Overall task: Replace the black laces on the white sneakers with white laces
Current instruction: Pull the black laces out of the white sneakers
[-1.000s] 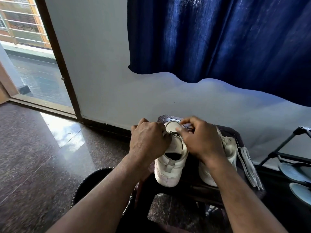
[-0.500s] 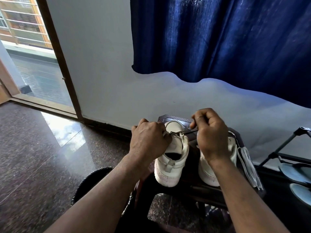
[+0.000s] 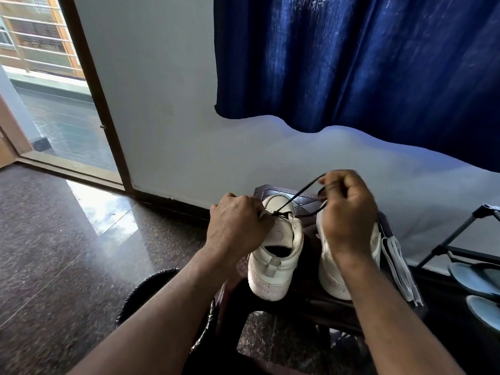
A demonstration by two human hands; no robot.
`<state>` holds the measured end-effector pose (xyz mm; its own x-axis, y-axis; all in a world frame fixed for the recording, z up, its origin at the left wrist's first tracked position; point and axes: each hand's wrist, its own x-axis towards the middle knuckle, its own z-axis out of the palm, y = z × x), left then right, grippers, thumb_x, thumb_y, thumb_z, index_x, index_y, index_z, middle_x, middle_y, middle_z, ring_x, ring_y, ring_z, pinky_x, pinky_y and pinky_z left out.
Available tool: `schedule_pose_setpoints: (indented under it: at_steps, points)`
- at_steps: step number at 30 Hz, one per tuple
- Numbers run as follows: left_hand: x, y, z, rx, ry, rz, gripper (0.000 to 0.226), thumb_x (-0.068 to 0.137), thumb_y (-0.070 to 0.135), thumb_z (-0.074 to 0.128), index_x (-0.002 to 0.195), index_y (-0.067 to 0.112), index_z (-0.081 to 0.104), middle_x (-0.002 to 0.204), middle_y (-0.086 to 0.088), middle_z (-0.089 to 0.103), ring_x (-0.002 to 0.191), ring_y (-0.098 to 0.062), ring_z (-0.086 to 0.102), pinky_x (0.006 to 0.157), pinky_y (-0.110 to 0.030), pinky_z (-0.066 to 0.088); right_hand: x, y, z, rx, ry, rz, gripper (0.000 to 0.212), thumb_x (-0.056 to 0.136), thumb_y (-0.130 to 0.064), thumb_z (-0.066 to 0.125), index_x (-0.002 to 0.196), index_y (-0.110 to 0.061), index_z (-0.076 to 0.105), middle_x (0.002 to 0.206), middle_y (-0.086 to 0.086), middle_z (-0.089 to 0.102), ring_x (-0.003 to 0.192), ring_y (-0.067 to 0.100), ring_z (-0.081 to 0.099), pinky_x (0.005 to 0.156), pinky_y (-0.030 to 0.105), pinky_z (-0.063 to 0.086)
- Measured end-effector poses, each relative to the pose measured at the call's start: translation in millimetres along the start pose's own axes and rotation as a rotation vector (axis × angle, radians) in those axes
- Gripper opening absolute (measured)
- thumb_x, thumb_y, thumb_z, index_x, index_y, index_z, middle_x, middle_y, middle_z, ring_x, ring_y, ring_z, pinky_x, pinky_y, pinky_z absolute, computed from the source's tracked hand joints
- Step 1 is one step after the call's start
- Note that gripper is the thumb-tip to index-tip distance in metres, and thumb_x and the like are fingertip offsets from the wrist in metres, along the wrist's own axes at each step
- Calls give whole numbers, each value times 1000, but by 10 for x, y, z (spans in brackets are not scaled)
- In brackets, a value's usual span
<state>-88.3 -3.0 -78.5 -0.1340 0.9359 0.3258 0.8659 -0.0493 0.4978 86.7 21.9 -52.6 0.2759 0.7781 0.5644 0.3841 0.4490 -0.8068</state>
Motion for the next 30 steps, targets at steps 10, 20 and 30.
schedule_pose_setpoints:
  at_steps: [10, 20, 30]
  points:
    - [13, -6, 19, -29, 12, 5, 32, 84, 41, 61, 59, 23, 51, 58, 5, 53, 81, -27, 55, 76, -38, 51, -144, 53, 100, -638, -399, -276, 21, 95, -35, 58, 93, -23, 75, 91, 1, 70, 93, 27, 60, 79, 39, 48]
    - [38, -44, 30, -78, -3, -6, 34, 80, 40, 61, 54, 24, 47, 55, 6, 53, 70, -23, 56, 63, -32, 46, -61, 25, 57, -181, -154, -51, 13, 102, -23, 62, 93, -20, 71, 95, -2, 68, 88, 20, 65, 77, 32, 50]
    - [29, -10, 6, -96, 29, -33, 45, 82, 33, 69, 51, 18, 41, 47, 2, 42, 56, -19, 43, 56, -30, 32, -219, -34, 165, -712, -438, -278, 18, 97, -31, 55, 97, -20, 68, 92, 3, 71, 93, 30, 65, 74, 39, 45]
